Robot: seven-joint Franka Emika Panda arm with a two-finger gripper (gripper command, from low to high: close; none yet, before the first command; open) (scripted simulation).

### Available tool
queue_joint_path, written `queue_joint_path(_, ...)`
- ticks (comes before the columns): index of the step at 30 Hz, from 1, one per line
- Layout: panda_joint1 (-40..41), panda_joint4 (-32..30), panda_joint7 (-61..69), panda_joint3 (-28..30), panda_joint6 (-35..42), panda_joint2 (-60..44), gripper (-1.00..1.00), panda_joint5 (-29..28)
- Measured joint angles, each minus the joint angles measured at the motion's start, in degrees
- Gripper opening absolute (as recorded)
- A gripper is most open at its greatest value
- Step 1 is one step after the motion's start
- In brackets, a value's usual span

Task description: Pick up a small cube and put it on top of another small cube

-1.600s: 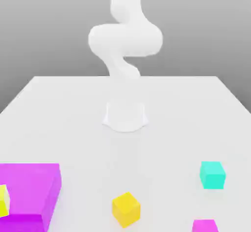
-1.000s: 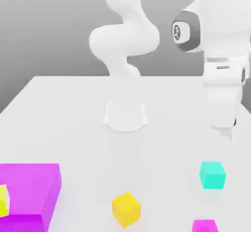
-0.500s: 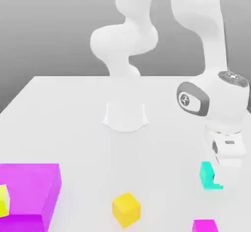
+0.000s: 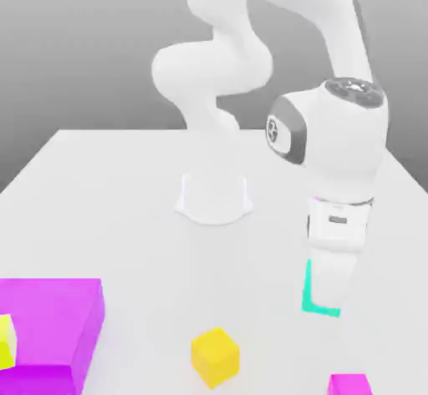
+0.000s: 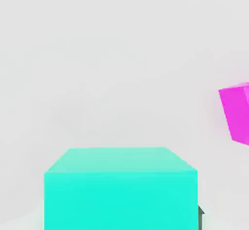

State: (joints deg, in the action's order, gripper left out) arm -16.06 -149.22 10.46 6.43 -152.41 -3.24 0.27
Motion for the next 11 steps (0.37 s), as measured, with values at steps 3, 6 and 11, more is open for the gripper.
queue_joint_path(3,6.4,1.7,2.0,2.7,2.0,0.2,-1.00,0.7)
queue_joint_path(6,6.7,2.2,3.7,2.1,-2.0,-4.3,-1.00,2.6)
queue_joint_path(11,7.3,2.4,4.7,1.3,-5.6,-8.1,1.00,4.0)
